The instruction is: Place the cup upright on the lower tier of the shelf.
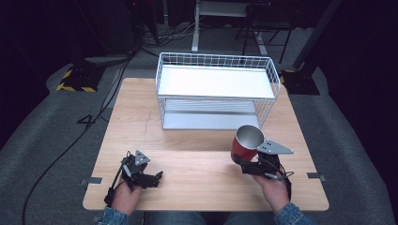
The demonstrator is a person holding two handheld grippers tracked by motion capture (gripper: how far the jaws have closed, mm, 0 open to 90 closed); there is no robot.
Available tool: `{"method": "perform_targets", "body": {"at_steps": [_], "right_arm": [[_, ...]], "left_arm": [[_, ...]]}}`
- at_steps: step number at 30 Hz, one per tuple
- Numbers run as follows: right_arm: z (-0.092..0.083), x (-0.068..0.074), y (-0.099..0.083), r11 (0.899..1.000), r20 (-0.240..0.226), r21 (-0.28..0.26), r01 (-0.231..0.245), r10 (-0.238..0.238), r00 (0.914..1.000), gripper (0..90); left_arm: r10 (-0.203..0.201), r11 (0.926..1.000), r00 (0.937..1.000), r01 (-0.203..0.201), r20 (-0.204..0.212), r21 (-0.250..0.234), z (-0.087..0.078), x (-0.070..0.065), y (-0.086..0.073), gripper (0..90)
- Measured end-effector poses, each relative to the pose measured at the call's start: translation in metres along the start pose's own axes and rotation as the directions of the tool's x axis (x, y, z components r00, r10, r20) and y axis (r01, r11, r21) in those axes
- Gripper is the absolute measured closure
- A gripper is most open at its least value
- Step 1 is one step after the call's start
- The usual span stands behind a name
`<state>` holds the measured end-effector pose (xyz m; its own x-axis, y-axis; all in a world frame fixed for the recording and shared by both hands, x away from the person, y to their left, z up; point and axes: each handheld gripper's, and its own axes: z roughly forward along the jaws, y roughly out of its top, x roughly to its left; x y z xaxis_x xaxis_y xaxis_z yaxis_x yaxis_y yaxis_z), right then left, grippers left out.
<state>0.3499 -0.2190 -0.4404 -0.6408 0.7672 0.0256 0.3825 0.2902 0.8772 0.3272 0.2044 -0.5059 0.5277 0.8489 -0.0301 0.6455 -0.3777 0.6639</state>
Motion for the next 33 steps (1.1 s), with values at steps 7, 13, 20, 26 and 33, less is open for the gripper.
{"method": "perform_targets", "body": {"at_steps": [7, 13, 20, 26, 33], "right_arm": [[0.018, -0.007, 0.011, 1.000, -0.003, 0.017, 0.017, -0.017, 0.9998, 17.0], [0.034, -0.011, 0.019, 0.999, -0.009, 0.023, 0.023, -0.023, 0.9997, 17.0], [0.054, -0.016, 0.028, 0.999, -0.019, 0.036, 0.037, -0.037, 0.9991, 17.0], [0.076, -0.022, 0.034, 0.998, -0.016, 0.053, 0.032, -0.031, 0.9994, 17.0], [0.097, -0.028, 0.042, 0.997, -0.014, 0.065, 0.035, -0.034, 0.9993, 17.0]], "left_arm": [[-0.001, 1.0000, 1.0000, 0.001, 0.000, -0.001, 0.000, 0.000, 0.000, 0.0], [0.001, 1.0000, 1.0000, -0.001, -0.004, -0.001, 0.000, 0.000, 0.000, 0.1], [-0.009, 1.0000, 0.9999, 0.009, -0.010, -0.004, -0.002, 0.000, -0.002, 0.1], [-0.017, 0.9998, 0.9998, 0.016, -0.014, -0.007, -0.002, 0.000, -0.003, 0.1], [-0.016, 0.9998, 0.9998, 0.016, -0.015, -0.007, -0.002, 0.000, -0.003, 0.1]]}}
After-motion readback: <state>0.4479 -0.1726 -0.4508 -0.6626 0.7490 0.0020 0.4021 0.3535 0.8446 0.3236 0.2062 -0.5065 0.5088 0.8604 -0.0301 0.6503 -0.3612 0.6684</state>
